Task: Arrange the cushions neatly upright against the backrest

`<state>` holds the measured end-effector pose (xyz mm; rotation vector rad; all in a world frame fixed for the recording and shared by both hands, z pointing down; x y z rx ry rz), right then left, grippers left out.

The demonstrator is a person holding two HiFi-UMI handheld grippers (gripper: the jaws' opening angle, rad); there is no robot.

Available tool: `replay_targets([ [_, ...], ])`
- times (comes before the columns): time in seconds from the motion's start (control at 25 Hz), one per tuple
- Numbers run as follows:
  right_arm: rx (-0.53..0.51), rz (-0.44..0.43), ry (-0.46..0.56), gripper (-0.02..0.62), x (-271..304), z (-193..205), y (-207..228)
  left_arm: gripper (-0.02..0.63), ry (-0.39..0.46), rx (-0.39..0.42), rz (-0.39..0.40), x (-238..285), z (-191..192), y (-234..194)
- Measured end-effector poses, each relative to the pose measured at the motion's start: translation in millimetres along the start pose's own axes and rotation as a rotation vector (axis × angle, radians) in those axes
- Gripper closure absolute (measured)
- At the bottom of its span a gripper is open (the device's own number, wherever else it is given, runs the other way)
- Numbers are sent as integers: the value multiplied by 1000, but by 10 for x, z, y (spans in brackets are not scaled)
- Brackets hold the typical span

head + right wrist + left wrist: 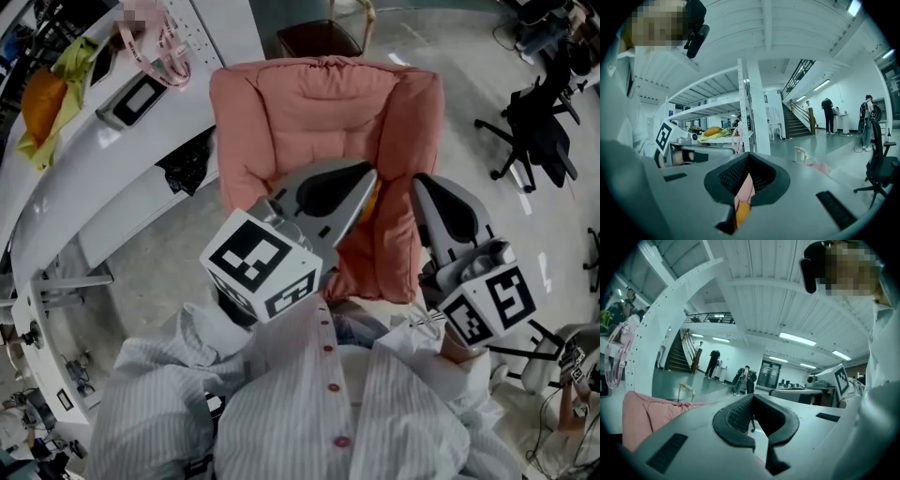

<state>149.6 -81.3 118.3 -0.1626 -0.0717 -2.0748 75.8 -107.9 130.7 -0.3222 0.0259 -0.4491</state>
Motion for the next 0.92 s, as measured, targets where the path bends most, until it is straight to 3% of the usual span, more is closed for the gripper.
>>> replay_targets([
  [0.12, -1, -11, -3, 583, 27, 13, -7, 597, -36, 40, 20, 23, 63, 44],
  [0.52, 18, -24, -9, 583, 79, 33, -3, 597, -76, 33, 23, -6, 31, -87],
  [0.92, 5, 5, -25, 583, 88, -37, 147, 597, -101, 79, 41, 93, -30, -199],
])
Point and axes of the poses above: the fingertips, and each gripper's own axes: x forward along the fingers, y to its right, z out of its underside, the point moved 2 cm from there along -x, backward along the fingers, and after that the axes turned 5 degrees about -x, right-handed, at the moved point
